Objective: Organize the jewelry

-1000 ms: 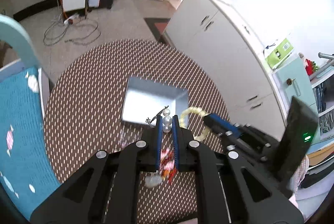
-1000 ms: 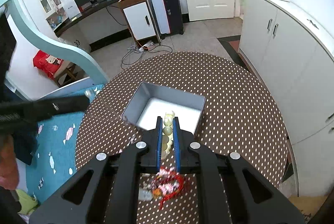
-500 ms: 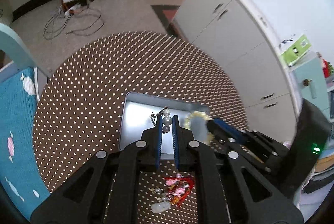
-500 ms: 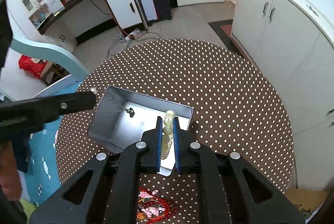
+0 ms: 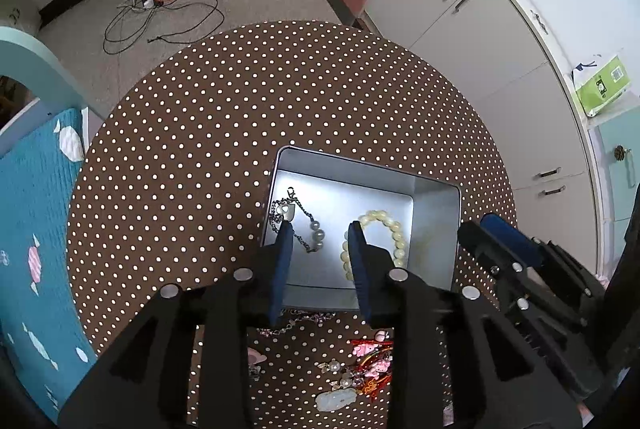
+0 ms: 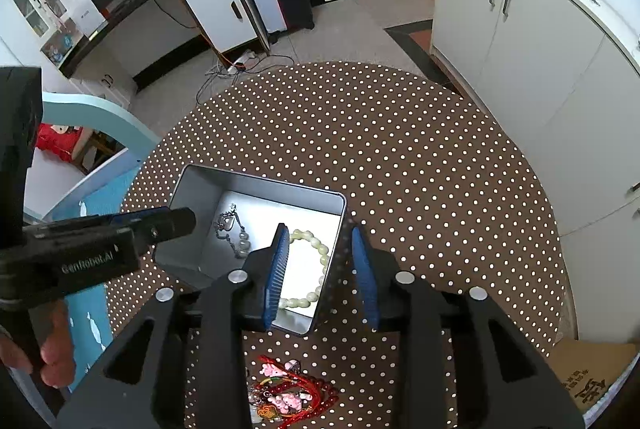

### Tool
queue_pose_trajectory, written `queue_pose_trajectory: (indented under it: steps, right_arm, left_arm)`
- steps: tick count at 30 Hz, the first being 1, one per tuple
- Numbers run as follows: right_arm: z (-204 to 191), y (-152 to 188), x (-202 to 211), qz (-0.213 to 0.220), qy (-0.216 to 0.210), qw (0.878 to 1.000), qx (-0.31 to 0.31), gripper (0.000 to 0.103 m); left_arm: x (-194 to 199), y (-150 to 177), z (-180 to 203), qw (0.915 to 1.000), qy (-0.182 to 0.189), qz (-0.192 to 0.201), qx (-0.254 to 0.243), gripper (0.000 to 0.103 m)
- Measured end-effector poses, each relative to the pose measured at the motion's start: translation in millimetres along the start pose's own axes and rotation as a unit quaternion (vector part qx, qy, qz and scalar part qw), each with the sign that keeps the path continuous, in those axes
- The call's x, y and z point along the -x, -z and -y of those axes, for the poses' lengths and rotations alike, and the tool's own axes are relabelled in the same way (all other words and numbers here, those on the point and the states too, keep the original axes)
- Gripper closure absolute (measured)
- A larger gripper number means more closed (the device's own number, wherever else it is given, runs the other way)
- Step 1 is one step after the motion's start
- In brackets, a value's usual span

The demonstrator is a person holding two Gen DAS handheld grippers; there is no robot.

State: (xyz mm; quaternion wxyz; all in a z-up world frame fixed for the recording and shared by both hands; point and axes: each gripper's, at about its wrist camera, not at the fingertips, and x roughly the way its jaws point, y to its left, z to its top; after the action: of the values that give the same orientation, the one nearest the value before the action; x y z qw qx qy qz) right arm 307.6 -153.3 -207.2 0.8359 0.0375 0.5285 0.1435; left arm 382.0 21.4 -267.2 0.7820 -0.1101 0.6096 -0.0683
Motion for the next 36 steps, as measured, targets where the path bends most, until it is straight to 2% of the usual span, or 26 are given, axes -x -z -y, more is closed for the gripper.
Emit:
queue_pose_trajectory:
  steps: [13,17,19,23,25,30,35,36]
  right_arm:
    - [5.5,11.5,14.7,0.003,0.011,1.0,-0.009,0.067]
    - [5.1,19.1,24.1,0.011,0.016,1.0,-0.015,0.061]
    - [5.4,22.7,28.8,0.014,0.021,1.0,-0.019,0.056]
    - [5.1,35.2,36.7,0.017,0.025,0.999,-0.016,0.055]
    - [6.7,44.1,36.3,0.01,0.024,0.999,-0.019,0.055]
    - [7.6,67.2,31.6,-0.013,0.023,0.999,-0.024,0.055]
    - [9.4,87.6,24.7,-0.037,0.023,0.999,-0.029,0.055]
    - [9.6,91.3,23.4,-0.042,0.025,0.998,-0.029,0.055]
  left_arm:
    - [16.2,17.0,3.8,1.0,0.0,0.006,-0.005,0.074]
    - [29.1,28.5,5.5,0.9998,0.005,0.015,-0.009,0.065]
    - [35.7,35.0,7.9,0.9997,0.008,0.016,-0.015,0.065]
    - [44.6,51.3,8.5,0.9996,0.01,0.016,-0.022,0.065]
    - [46.2,61.6,6.8,0.9996,0.009,0.013,-0.022,0.06]
    - [41.0,87.0,0.1,0.9998,0.009,-0.007,-0.019,0.06]
    - [25.8,116.5,-2.5,0.9988,0.011,-0.041,-0.024,0.06]
    - [22.4,121.2,-1.6,0.9984,0.012,-0.048,-0.027,0.056]
